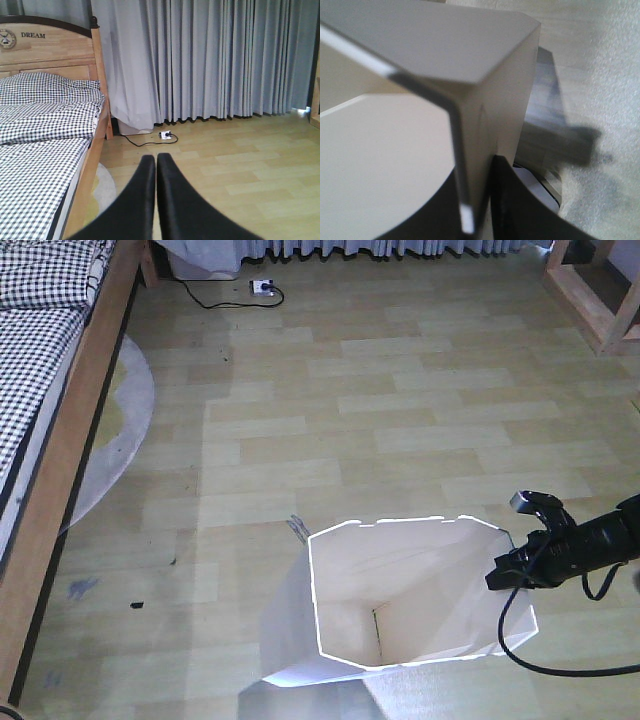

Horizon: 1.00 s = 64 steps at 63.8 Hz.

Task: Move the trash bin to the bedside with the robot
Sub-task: 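Carry the held bin with the right gripper toward the bed headboard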

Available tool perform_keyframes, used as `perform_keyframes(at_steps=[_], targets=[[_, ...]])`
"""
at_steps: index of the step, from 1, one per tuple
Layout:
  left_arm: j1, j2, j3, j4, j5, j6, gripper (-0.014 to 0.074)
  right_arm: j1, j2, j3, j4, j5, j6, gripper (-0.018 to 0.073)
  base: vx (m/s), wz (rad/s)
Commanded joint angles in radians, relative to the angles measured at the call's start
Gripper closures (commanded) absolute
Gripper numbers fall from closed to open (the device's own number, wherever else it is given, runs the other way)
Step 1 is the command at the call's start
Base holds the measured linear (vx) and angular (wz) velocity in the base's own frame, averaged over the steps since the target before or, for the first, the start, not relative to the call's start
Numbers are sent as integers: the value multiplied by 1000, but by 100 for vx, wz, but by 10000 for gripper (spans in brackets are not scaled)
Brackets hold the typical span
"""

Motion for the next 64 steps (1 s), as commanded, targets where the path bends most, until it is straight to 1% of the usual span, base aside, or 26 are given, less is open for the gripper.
perform_keyframes(at_steps=[1,28,64], targets=[[-6,-8,12,-9,-74,-14,603,-4,-72,-11,75,233,0,563,30,-2],[-6,-8,12,-9,-74,-14,603,-4,-72,-11,75,233,0,563,32,2],[-6,-8,12,-9,-74,-14,603,-4,-72,-11,75,233,0,563,33,13]])
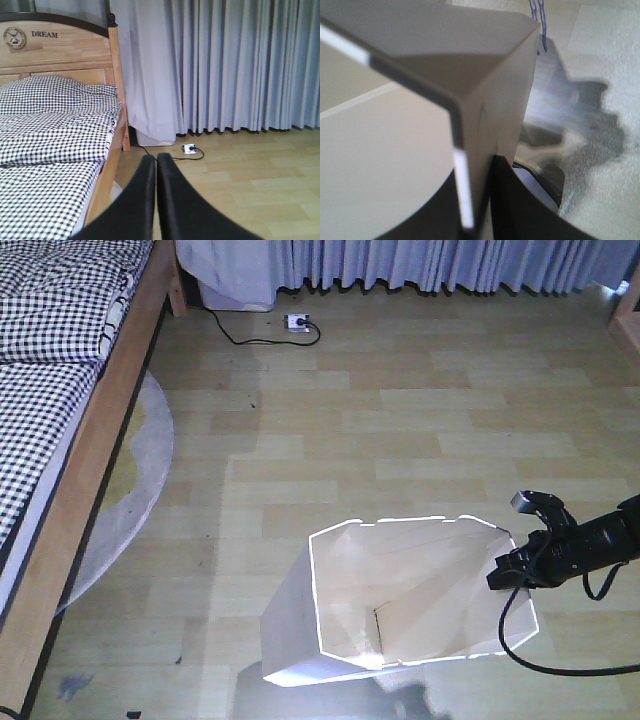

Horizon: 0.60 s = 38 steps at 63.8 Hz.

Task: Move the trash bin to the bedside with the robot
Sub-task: 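Carry the held bin with the right gripper toward the bed headboard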

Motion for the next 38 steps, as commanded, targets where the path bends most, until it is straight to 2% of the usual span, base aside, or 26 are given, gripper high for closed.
perform_keyframes(at_steps=[1,38], targets=[[-6,-8,12,-9,-74,-14,603,-4,-72,-11,75,238,0,563,30,13],[-6,-8,12,-9,-74,-14,603,-4,-72,-11,75,238,0,563,31,3]])
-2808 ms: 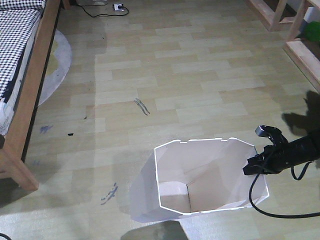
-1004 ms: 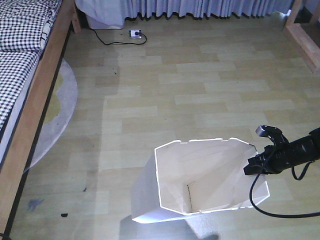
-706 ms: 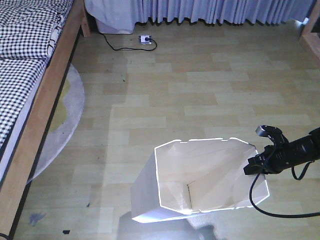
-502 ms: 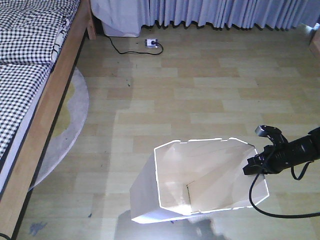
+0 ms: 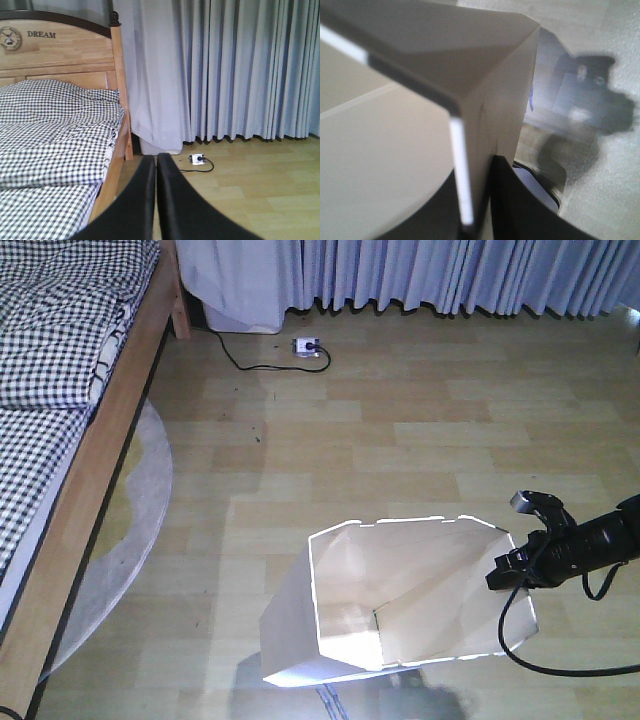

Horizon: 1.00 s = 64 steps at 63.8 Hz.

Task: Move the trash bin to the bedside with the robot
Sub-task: 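Carry the held bin with the right gripper toward the bed headboard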

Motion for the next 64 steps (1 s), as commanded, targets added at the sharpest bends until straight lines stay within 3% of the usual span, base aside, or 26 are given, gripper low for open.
perform_keyframes(at_steps=[1,64], targets=[[-6,-8,12,-9,-74,-14,603,-4,-72,-11,75,238,0,563,32,-8],[-6,-8,12,-9,-74,-14,603,-4,-72,-11,75,234,0,563,30,-2]])
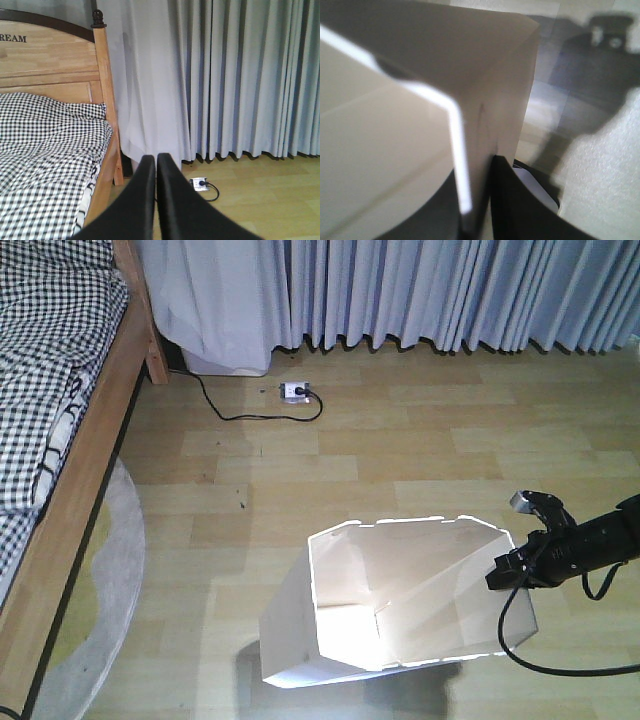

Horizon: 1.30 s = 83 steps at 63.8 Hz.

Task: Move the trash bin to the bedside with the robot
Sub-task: 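Carry the held bin with the right gripper toward the bed headboard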

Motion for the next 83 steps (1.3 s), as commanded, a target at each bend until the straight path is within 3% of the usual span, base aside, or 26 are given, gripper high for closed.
perform_keyframes(at_steps=[1,83], targets=[[-6,-8,12,-9,-74,-14,603,-4,-72,-11,75,234,0,563,28,3],[-6,-8,12,-9,-74,-14,603,-4,-72,-11,76,234,0,563,26,-3]])
